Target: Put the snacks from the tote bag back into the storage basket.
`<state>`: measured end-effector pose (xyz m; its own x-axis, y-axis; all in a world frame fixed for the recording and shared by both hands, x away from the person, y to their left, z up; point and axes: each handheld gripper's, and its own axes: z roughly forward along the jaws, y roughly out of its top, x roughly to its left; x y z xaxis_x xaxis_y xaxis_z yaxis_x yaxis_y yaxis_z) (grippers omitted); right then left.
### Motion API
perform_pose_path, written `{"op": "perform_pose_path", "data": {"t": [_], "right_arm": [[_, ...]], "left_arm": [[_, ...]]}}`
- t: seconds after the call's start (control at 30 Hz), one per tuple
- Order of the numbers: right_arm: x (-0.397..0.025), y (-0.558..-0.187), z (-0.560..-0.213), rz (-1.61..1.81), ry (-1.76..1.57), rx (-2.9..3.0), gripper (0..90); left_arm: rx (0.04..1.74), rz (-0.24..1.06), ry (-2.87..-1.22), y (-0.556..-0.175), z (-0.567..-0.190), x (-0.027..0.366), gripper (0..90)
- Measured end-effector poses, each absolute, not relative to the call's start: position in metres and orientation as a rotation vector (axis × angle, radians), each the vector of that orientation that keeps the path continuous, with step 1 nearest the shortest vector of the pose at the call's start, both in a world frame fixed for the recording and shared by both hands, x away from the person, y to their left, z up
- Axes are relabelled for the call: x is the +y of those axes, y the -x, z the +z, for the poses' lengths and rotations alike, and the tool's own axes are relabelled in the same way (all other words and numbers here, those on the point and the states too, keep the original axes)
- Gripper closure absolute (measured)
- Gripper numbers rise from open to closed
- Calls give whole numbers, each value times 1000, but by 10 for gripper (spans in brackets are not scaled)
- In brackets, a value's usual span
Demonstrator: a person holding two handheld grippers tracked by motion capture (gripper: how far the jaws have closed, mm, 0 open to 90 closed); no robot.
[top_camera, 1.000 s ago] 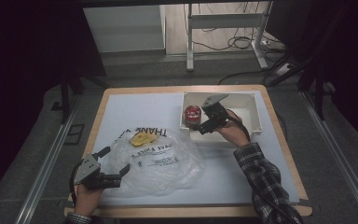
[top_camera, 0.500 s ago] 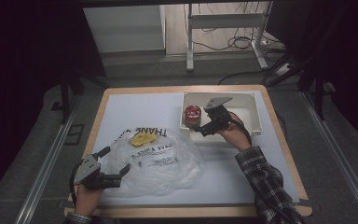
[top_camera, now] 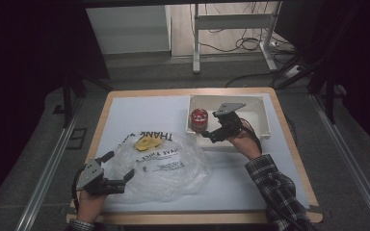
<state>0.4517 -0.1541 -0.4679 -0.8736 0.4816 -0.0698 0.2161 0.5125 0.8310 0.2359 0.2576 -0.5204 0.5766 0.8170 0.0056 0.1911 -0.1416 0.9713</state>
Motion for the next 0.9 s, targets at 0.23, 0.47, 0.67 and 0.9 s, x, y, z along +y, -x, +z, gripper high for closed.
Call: {"op": "perform_pose_path", "data": {"t": [0.23,0.47,0.67,0.9], "right_arm": [[-157,-447,-467,1316,-585,2440,31],[-161,-442,-469,1342,-604,2425,29],[-165,-440,-471,1343,-614,2423,28],[-168,-435,-472,1351,-627,2416,26]], "left_arm": [[852,677,-1658,-236,-520,257,9],[850,677,-1657,-236,-520,257,9],[851,675,-1655,-236,-520,258,9],[850,673,-1652,-236,-520,258,9]]}}
